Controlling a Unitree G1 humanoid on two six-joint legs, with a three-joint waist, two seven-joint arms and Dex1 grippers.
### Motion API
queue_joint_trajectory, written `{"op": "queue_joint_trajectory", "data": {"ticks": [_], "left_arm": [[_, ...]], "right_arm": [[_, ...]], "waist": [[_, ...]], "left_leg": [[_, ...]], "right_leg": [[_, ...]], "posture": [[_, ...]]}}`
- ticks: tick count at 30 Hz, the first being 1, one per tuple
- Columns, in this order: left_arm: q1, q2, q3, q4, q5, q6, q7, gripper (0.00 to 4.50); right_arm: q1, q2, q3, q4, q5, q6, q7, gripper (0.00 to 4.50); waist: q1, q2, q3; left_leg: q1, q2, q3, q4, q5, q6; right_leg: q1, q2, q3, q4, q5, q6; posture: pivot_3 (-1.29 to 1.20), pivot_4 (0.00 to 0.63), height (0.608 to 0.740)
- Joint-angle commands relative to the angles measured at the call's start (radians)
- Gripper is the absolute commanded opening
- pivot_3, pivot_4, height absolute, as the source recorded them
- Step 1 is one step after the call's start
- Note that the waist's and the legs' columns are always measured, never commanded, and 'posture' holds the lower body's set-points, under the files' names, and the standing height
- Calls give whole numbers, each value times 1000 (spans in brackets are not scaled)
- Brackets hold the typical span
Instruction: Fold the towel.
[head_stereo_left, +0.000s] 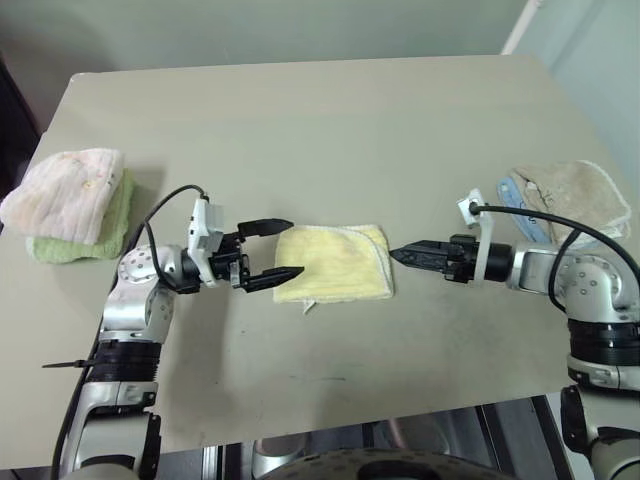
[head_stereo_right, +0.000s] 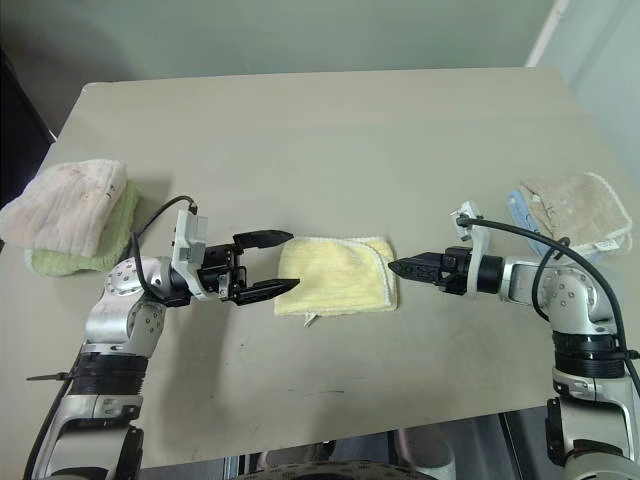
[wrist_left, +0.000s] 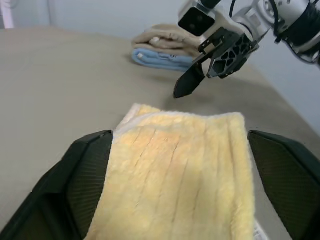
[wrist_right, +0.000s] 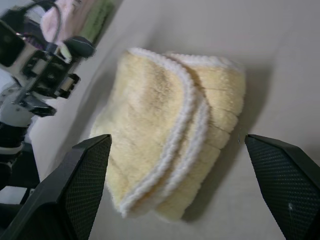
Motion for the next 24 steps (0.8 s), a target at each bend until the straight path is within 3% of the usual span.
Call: {"op": "queue_joint_trajectory", "data": {"ticks": [1,7,19,22,24], "left_arm": [[2,9,14,4,31,-75,7,4474],[-11,-14,19,31,62,-156,42,4474],[-2,-21,13,-1,41,-127,57,4474],[1,-18,7,-14,46,-124,63,4500],[3,-18,4,-19,48,-124,68,4500]], "right_arm": [[-31,7,36,48,-26,5,27,4500],[-86,62,69,96,-12,38,74,4500],[-154,151,99,124,-6,102,111,4500],[-146,135,131,120,-21,97,134,3947],[-146,129,133,128,-32,85,140,3200]], "waist": [[0,0,0],[-4,0,0],[-4,0,0],[-5,0,0],[-5,0,0]], "left_leg": [[0,0,0,0,0,0],[0,0,0,0,0,0],[-1,0,0,0,-1,0],[-1,0,0,0,-2,-1],[-1,0,0,0,-2,-1]], "right_leg": [[0,0,0,0,0,0],[-1,0,0,0,1,-1],[-2,0,-1,1,1,-2],[-2,0,-1,1,1,-2],[-3,0,-1,1,1,-2]], "posture": [[0,150,740],[0,150,740],[0,150,740],[0,150,740],[0,150,740]]}}
